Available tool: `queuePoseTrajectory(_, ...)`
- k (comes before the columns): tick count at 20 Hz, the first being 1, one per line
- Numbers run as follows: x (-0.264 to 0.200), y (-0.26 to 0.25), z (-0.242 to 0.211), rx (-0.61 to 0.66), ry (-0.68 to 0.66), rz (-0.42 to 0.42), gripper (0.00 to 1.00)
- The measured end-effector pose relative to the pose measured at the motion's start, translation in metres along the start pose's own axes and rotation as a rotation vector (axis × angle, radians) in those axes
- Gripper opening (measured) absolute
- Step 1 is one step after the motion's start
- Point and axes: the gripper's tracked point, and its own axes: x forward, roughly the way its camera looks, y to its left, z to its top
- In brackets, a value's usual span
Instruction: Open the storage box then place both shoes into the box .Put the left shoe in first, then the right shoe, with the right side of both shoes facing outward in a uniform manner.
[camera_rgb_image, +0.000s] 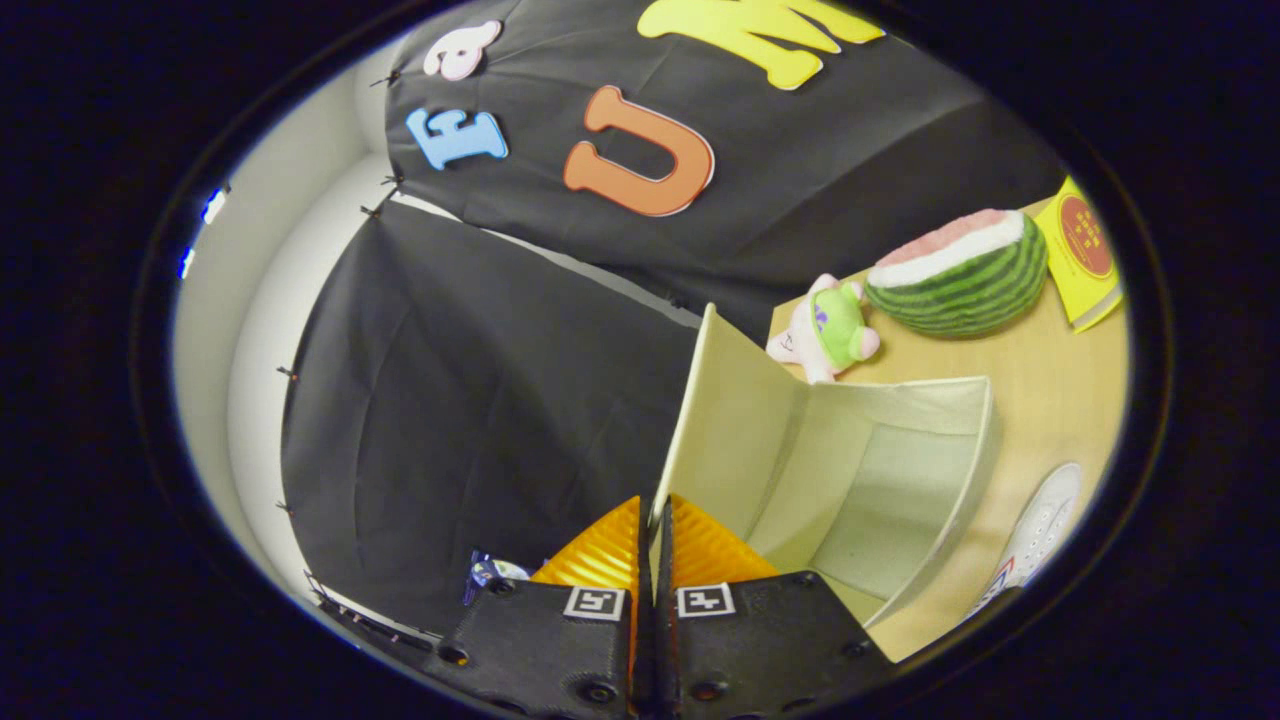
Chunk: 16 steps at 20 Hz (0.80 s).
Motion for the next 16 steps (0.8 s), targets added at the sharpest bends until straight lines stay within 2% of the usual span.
queuePoseTrajectory(5,0.045,0.027,-0.012,0.013,-0.025,0.055,0.06)
queuePoseTrajectory(8,0.071,0.032,-0.017,0.033,-0.057,0.072,0.06)
queuePoseTrajectory(14,0.121,0.030,-0.045,0.082,-0.031,0.141,0.07)
queuePoseTrajectory(16,0.130,0.021,-0.052,0.060,0.004,0.113,0.11)
